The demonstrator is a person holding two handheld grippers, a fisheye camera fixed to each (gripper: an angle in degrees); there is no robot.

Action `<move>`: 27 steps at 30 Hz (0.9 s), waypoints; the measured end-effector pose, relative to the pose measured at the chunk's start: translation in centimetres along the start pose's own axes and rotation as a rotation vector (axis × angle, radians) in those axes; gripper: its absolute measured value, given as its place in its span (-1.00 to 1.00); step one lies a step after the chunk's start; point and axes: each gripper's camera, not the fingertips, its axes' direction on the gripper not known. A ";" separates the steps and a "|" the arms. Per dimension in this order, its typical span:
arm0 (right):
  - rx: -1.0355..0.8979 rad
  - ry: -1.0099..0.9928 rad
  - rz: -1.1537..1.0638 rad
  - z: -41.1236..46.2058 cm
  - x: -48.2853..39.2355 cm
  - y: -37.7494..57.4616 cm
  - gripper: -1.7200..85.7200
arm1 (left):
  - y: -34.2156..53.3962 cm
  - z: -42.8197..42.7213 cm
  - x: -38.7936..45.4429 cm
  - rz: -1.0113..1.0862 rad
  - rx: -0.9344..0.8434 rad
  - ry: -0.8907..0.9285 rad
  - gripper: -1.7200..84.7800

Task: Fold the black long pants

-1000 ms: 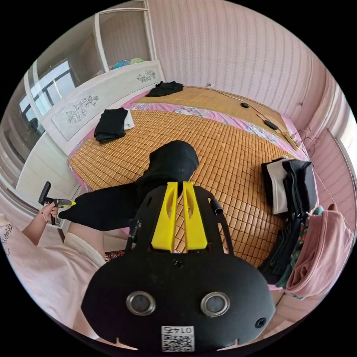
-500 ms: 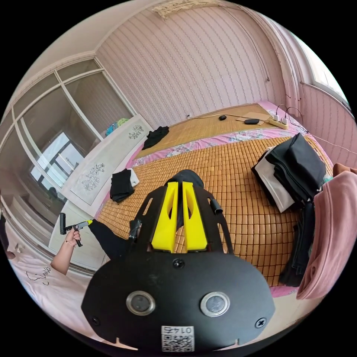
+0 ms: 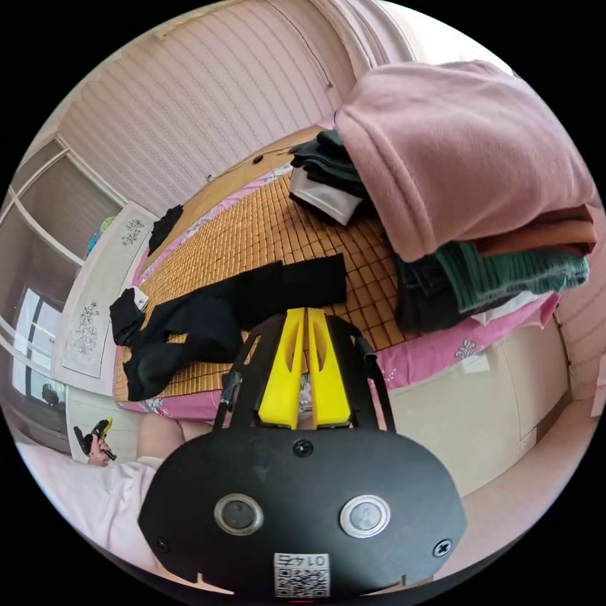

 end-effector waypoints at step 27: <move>-0.217 0.004 -0.003 5.1 0.1 2.4 -0.91 | -4.3 16.9 21.4 0.476 -0.364 0.171 -0.90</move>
